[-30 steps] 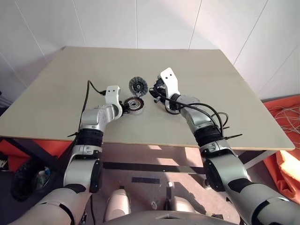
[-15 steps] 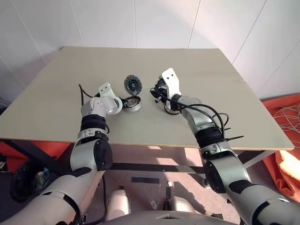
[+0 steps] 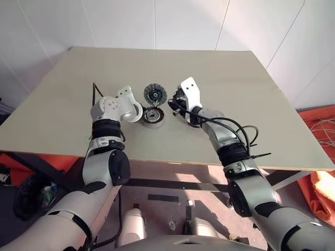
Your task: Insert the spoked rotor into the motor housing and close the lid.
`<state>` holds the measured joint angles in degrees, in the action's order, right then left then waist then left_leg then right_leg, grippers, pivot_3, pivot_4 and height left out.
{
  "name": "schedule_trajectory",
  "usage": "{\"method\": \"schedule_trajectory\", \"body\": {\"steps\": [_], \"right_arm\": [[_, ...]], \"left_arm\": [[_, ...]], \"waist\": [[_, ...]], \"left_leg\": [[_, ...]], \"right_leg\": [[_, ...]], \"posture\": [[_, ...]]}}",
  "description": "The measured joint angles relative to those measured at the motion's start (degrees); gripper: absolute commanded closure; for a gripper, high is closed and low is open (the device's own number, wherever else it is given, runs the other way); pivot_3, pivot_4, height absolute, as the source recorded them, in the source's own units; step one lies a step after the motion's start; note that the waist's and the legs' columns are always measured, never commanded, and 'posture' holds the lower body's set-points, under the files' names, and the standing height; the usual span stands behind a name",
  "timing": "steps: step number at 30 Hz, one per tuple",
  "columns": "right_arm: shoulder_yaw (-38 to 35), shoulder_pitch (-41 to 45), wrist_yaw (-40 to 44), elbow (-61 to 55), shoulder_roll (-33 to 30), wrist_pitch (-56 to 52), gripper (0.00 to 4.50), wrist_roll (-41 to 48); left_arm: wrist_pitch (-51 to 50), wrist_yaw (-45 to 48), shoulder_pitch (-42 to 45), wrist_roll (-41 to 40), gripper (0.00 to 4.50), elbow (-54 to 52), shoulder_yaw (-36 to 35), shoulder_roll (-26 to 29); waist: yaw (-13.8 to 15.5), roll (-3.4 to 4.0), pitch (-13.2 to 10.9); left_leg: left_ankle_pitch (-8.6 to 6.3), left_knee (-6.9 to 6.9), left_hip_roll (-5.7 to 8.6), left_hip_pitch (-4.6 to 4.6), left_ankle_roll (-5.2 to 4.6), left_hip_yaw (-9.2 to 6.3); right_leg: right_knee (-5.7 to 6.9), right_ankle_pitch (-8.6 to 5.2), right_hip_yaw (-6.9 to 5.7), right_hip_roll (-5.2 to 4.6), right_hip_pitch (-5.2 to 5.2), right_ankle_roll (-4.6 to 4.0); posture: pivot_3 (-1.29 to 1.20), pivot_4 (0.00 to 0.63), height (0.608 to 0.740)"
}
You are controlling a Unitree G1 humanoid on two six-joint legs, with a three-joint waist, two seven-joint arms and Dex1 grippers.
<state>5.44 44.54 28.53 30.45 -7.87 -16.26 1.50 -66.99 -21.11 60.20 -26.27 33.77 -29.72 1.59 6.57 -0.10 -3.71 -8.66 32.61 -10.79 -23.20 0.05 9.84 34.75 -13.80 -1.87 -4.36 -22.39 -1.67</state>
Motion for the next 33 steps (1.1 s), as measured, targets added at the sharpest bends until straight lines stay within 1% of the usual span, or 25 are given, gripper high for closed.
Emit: {"method": "schedule_trajectory", "body": {"steps": [4, 16, 20, 25, 30, 31, 32, 33], "right_arm": [[-0.02, 0.0, -0.05, 0.0, -0.01, 0.01, 3.85, 0.0], [-0.21, 0.0, -0.16, 0.0, -0.13, 0.05, 3.85, 0.0], [-0.22, 0.0, -0.21, 0.0, -0.1, 0.11, 3.85, 0.0], [-0.24, 0.01, -0.67, 0.0, -0.09, 0.27, 3.85, 0.0], [-0.26, 0.0, -0.86, 0.0, -0.1, 0.29, 3.85, 0.01], [-0.27, 0.01, -0.89, 0.0, -0.1, 0.32, 3.85, 0.01], [-0.3, 0.0, -0.93, 0.0, -0.11, 0.34, 3.85, 0.01], [-0.31, 0.01, -1.03, 0.0, -0.11, 0.42, 3.85, 0.02]], "left_arm": [[-0.5, 0.37, -0.1, -0.02, 2.82, -0.98, -0.16, -0.07], [-0.33, -6.58, -0.43, -0.11, 2.82, -0.72, -6.96, -2.29], [-0.79, -6.65, -0.86, -0.15, 2.82, -0.7, -6.94, -3.32], [-1.2, -5.3, -1.08, 0.11, 2.82, -0.61, -4.7, -3.15], [-1.15, -4.66, -1.15, 0.24, 2.82, -0.47, -4.1, -2.9], [-1.12, -4.52, -1.15, 0.26, 3.17, -0.42, -4.04, -2.85], [-1.0, -4.36, -1.13, 0.36, 3.34, -0.43, -3.88, -2.79], [-0.94, -4.35, -1.14, 0.51, 3.65, -0.36, -3.8, -2.57]], "waist": [[0.37, 0.0, 0.0], [0.45, 0.0, 0.0], [0.47, 0.0, 0.0], [0.55, 0.0, 0.0], [0.56, -0.01, 0.0], [0.56, -0.01, 0.0], [0.57, -0.01, 0.0], [0.56, 0.0, 0.0]], "left_leg": [[0.01, 0.03, -0.02, 0.02, 0.02, 0.0], [0.02, 0.1, -0.02, 0.01, 0.03, -0.04], [0.01, 0.14, -0.01, 0.03, 0.02, -0.05], [0.01, 0.16, -0.01, 0.05, 0.03, -0.06], [0.02, 0.16, 0.0, 0.05, 0.03, -0.07], [0.02, 0.16, 0.0, 0.05, 0.03, -0.07], [0.02, 0.17, 0.0, 0.05, 0.03, -0.07], [0.02, 0.16, 0.0, 0.08, 0.03, -0.07]], "right_leg": [[0.04, 0.02, 0.01, 0.01, 0.01, 0.02], [0.06, 0.07, 0.0, 0.02, 0.03, 0.1], [0.06, 0.08, 0.0, 0.01, 0.07, 0.12], [0.06, 0.09, -0.01, 0.01, 0.1, 0.13], [0.07, 0.1, -0.01, 0.0, 0.11, 0.14], [0.07, 0.1, -0.01, 0.0, 0.11, 0.14], [0.07, 0.1, -0.01, 0.0, 0.12, 0.14], [0.07, 0.1, 0.0, 0.0, 0.13, 0.14]], "posture": [[0.0, 0.0, 0.74], [0.0, 0.0, 0.74], [0.0, 0.0, 0.74], [0.0, 0.0, 0.74], [0.0, 0.0, 0.74], [0.0, 0.0, 0.74], [0.0, 0.0, 0.74], [0.0, 0.0, 0.74]]}}
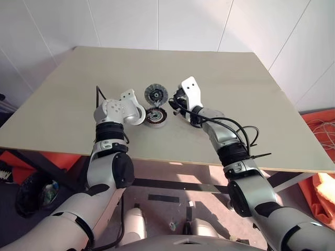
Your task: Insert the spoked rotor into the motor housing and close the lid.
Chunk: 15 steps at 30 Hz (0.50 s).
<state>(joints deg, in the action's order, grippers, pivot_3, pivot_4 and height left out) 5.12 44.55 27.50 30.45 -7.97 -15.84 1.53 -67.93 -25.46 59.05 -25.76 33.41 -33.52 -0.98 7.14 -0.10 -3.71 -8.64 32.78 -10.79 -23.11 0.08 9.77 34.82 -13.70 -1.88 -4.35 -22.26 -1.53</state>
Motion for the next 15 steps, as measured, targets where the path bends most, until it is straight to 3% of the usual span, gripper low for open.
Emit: {"method": "schedule_trajectory", "body": {"steps": [3, 15], "right_arm": [[-0.15, 0.0, -0.22, 0.0, -0.04, 0.37, 3.85, 0.05], [-0.45, 0.01, -0.6, 0.02, -0.03, 0.85, 3.85, 0.1]], "left_arm": [[0.39, -0.14, -0.09, 0.46, 4.48, 0.24, 0.1, 0.46], [0.58, 0.47, -0.58, 0.6, 4.48, 0.59, 0.29, 0.52]], "waist": [[0.02, 0.0, 0.0], [0.01, 0.0, 0.0]], "left_leg": [[0.0, 0.0, 0.0, 0.0, 0.0, -0.02], [0.0, 0.03, 0.0, -0.03, 0.0, -0.07]], "right_leg": [[0.0, 0.0, -0.03, 0.0, 0.02, 0.0], [-0.01, 0.01, -0.07, 0.0, 0.03, 0.01]], "posture": [[0.0, 0.0, 0.74], [0.0, 0.0, 0.74]]}}
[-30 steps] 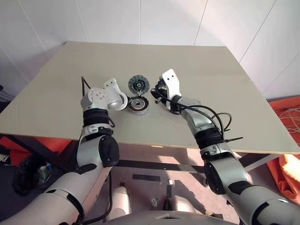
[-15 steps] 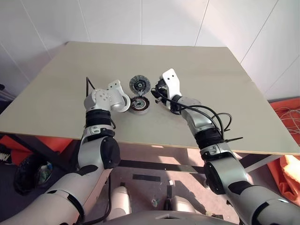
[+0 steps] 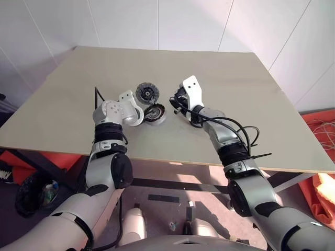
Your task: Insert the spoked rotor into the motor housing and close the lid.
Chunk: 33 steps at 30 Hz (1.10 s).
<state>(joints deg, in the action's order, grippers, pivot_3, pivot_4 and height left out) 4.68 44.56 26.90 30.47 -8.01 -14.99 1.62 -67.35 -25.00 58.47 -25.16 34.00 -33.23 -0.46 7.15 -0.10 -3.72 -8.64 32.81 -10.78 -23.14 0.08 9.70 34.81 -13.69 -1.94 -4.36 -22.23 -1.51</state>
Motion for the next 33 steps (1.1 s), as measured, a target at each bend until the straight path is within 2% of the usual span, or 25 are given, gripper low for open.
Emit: {"method": "schedule_trajectory", "body": {"steps": [6, 13, 18, 33], "right_arm": [[0.0, 0.0, -0.17, 0.0, 0.0, 0.0, 3.85, 0.0], [0.0, 0.0, -0.3, 0.0, -0.02, 0.0, 3.85, 0.0], [0.0, -0.01, -0.28, 0.0, -0.18, -0.01, 3.85, 0.0], [0.02, -0.01, -0.2, 0.0, 0.12, 0.04, 3.85, 0.05]], "left_arm": [[-1.57, 4.52, -0.35, 0.27, 4.48, -0.04, 3.83, 0.84], [-6.67, 15.06, -2.16, 0.28, 4.48, -3.13, 13.76, 1.79], [-7.3, 18.82, -3.23, 1.23, 4.48, -5.25, 17.81, 3.51], [-13.57, 33.6, -10.09, 1.46, 4.48, -18.86, 30.74, 10.69]], "waist": [[0.17, 0.0, 0.0], [0.03, 0.0, -0.01], [-0.15, 0.01, -0.02], [-0.08, 0.03, -0.02]], "left_leg": [[0.0, 0.01, 0.01, -0.07, 0.0, -0.02], [0.0, -0.01, -0.01, -0.08, 0.0, 0.01], [0.01, -0.01, -0.02, -0.07, 0.01, 0.01], [0.02, 0.01, -0.02, -0.06, 0.03, 0.04]], "right_leg": [[-0.02, 0.0, -0.03, -0.02, -0.01, 0.0], [0.0, 0.0, -0.03, -0.01, -0.07, -0.01], [0.03, 0.0, -0.02, 0.0, -0.09, -0.02], [0.06, 0.0, -0.02, 0.0, -0.08, -0.02]], "posture": [[0.0, 0.0, 0.74], [0.0, 0.0, 0.74], [0.0, 0.0, 0.74], [0.0, 0.0, 0.74]]}}
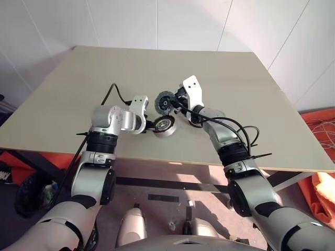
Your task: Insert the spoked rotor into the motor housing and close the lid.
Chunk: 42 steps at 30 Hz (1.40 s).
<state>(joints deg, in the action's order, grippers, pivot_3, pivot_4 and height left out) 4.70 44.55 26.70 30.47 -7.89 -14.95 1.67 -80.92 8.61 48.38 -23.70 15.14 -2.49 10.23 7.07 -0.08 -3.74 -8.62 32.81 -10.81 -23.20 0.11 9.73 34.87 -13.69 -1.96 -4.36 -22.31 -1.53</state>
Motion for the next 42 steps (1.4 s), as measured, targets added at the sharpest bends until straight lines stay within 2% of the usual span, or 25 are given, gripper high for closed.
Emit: {"method": "schedule_trajectory", "body": {"steps": [4, 7, 12, 20, 28, 33, 36, 41, 42], "right_arm": [[0.04, 0.0, 0.26, 0.0, 0.14, 0.0, 3.85, 0.05], [0.01, 0.0, 0.34, 0.0, 0.14, 0.0, 3.85, 0.05], [-0.04, 0.0, -0.05, 0.0, -0.03, 0.03, 3.85, 0.05], [-1.37, 0.06, 1.07, -0.36, -0.04, 1.66, 3.85, 1.76], [-2.61, 0.29, 4.38, -11.08, -0.88, 0.44, 3.85, 5.78], [-2.65, -1.14, 5.7, -15.81, -3.05, -1.97, 3.85, 6.93], [-2.63, -4.87, 6.31, -17.71, -5.09, -2.68, 3.85, 7.13], [-2.43, -12.5, 7.54, -20.13, -8.23, -4.05, 3.85, 7.13], [-2.36, -13.65, 8.09, -20.76, -8.68, -4.28, 3.85, 7.3]], "left_arm": [[0.04, 2.21, -0.98, 0.21, 4.48, -2.15, 2.09, 1.66], [1.46, 2.76, -1.33, 1.16, 3.84, -2.19, 3.39, 2.0], [2.98, 4.42, -1.37, 2.16, 2.28, -2.95, 5.28, 1.98], [5.6, 8.1, -1.36, 3.35, 2.28, -2.92, 7.81, 3.66], [12.36, 14.96, -2.83, 3.91, 2.28, -7.49, 12.81, 7.39], [15.85, 20.35, -6.78, 1.86, 2.28, -12.46, 11.36, 10.55], [18.6, 21.81, -9.76, 1.65, 1.68, -15.05, 9.36, 13.0], [23.66, 22.38, -15.53, 1.64, 0.04, -19.23, 6.38, 14.41], [24.11, 22.4, -16.45, 1.56, 0.01, -19.82, 6.18, 14.44]], "waist": [[-0.04, 0.0, 0.0], [0.0, 0.01, 0.0], [-0.07, 0.01, 0.0], [-0.07, 0.01, 0.0], [-0.06, 0.01, -0.01], [-0.1, 0.01, -0.01], [-0.03, 0.02, -0.01], [-0.03, 0.02, -0.01], [-0.06, 0.02, -0.01]], "left_leg": [[0.01, 0.0, 0.0, 0.01, 0.02, 0.0], [0.02, 0.02, 0.01, 0.01, 0.03, 0.0], [0.04, 0.04, 0.0, 0.11, 0.06, 0.0], [0.06, 0.05, 0.0, 0.12, 0.09, -0.01], [0.06, 0.04, -0.01, 0.12, 0.09, -0.01], [0.08, 0.05, -0.01, 0.17, 0.13, 0.01], [0.08, 0.05, -0.01, 0.23, 0.13, 0.0], [0.08, 0.11, 0.0, 0.26, 0.14, 0.01], [0.08, 0.11, -0.01, 0.28, 0.14, 0.02]], "right_leg": [[0.03, 0.0, 0.0, 0.0, 0.0, 0.0], [0.04, 0.0, 0.0, 0.0, 0.01, 0.0], [0.1, 0.01, 0.01, 0.0, 0.08, 0.0], [0.16, 0.01, 0.02, 0.0, 0.06, -0.01], [0.17, 0.01, 0.03, 0.01, 0.04, -0.01], [0.24, 0.01, 0.06, 0.02, 0.04, -0.01], [0.26, 0.0, 0.06, 0.02, 0.09, -0.01], [0.31, 0.01, 0.12, 0.02, 0.1, -0.01], [0.34, 0.01, 0.14, 0.02, 0.1, -0.01]], "posture": [[0.0, 0.0, 0.74], [0.0, 0.0, 0.74], [0.0, 0.0, 0.74], [0.0, 0.0, 0.74], [0.0, 0.0, 0.74], [0.0, 0.0, 0.74], [0.0, 0.0, 0.74], [0.0, 0.0, 0.74], [0.0, 0.0, 0.74]]}}
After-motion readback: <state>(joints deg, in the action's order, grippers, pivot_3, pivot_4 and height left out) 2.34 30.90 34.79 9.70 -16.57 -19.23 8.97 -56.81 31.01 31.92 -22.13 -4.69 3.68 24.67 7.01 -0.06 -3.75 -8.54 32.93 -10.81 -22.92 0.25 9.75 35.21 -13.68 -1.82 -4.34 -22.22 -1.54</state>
